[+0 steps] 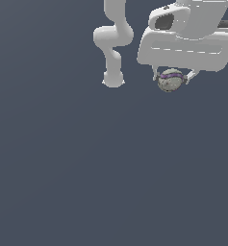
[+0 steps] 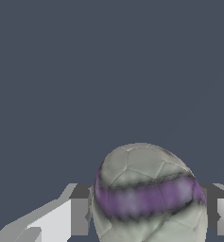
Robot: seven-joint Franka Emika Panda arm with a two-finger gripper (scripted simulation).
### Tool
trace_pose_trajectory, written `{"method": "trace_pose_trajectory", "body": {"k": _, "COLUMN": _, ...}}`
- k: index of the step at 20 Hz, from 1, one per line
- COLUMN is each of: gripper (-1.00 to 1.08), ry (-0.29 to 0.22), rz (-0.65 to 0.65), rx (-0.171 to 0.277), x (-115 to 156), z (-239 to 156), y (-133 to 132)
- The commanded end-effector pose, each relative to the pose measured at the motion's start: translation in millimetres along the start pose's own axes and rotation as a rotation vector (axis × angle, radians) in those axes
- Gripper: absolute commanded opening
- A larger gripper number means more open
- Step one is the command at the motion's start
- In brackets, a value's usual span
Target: Pick up the object and move it to a goal position.
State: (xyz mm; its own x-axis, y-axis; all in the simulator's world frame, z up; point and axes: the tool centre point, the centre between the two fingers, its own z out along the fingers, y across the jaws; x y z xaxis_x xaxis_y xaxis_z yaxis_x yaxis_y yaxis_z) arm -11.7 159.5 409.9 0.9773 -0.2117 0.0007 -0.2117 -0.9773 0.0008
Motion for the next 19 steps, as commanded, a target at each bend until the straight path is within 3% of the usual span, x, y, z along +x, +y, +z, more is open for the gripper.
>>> {"method": "trace_pose_trajectory", "body": {"k": 1, "gripper": -1.00, "ry": 0.000, "rz": 0.001, "rx": 0.000, "x": -2, "z": -20, "y": -7}}
{"method": "trace_pose_trajectory", "body": {"k": 10, "gripper": -1.00, "ry": -0.001, "rz": 0.001, "rx": 0.000, "x": -6, "z": -59, "y": -23}}
{"method": "trace_pose_trajectory", "body": {"k": 19, "gripper": -1.00, "ry": -0.001, "rz": 0.001, "rx": 0.000, "x": -5, "z": -68, "y": -27}}
